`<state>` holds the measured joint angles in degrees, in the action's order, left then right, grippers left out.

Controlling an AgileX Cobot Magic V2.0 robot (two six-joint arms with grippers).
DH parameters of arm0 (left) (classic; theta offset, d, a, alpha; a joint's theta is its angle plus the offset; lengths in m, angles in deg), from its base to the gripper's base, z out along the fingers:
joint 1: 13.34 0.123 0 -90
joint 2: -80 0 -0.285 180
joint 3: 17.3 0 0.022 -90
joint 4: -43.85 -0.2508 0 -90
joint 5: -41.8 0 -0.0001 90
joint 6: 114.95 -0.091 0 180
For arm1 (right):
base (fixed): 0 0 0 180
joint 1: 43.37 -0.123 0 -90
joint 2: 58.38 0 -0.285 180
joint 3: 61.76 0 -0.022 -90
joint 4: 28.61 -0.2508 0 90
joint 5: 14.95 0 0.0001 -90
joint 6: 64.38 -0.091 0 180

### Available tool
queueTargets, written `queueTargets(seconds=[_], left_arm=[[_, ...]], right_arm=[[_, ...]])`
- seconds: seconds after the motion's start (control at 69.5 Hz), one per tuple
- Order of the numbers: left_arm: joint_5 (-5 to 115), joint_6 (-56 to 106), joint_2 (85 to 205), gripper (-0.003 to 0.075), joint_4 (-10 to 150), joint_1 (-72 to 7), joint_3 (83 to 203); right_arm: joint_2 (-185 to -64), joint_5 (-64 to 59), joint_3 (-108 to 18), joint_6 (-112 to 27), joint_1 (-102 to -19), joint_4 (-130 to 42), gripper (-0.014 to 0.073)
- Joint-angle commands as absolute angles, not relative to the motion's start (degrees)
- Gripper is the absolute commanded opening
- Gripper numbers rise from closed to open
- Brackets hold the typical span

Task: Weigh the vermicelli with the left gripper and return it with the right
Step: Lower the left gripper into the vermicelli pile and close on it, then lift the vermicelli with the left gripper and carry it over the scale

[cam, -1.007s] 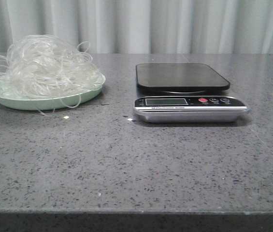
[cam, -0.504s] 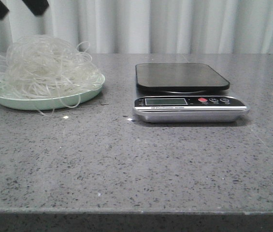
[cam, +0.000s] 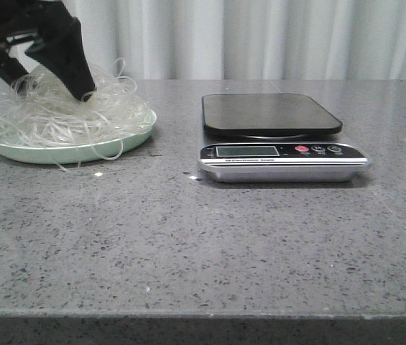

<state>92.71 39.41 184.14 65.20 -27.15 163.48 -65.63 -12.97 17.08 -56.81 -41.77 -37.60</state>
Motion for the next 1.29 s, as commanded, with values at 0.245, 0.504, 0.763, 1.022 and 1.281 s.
queueTargets(seconds=[0.245, 0.504, 0.763, 1.022, 1.281], left_arm=[[91.4, 39.2, 183.7, 0.0622, 67.0, -27.6, 165.4], [91.2, 39.2, 183.8, 0.0298, 67.0, -27.6, 165.4], [90.6, 39.2, 183.3, 0.0146, 66.3, -27.6, 165.6], [96.9, 39.2, 183.1, 0.0145, 66.3, -27.6, 172.9], [101.3, 39.4, 182.3, 0.0145, 68.6, -27.6, 186.0]], right_arm=[[-64.7, -17.1, 16.6, -56.5, -41.5, -37.9, 0.0151], [-64.7, -16.8, 16.6, -56.5, -41.5, -37.9, 0.0151], [-64.7, -16.8, 16.6, -56.5, -41.5, -37.9, 0.0151], [-64.7, -16.8, 16.6, -56.5, -41.5, -37.9, 0.0151], [-64.7, -16.8, 16.6, -56.5, -41.5, -37.9, 0.0151]])
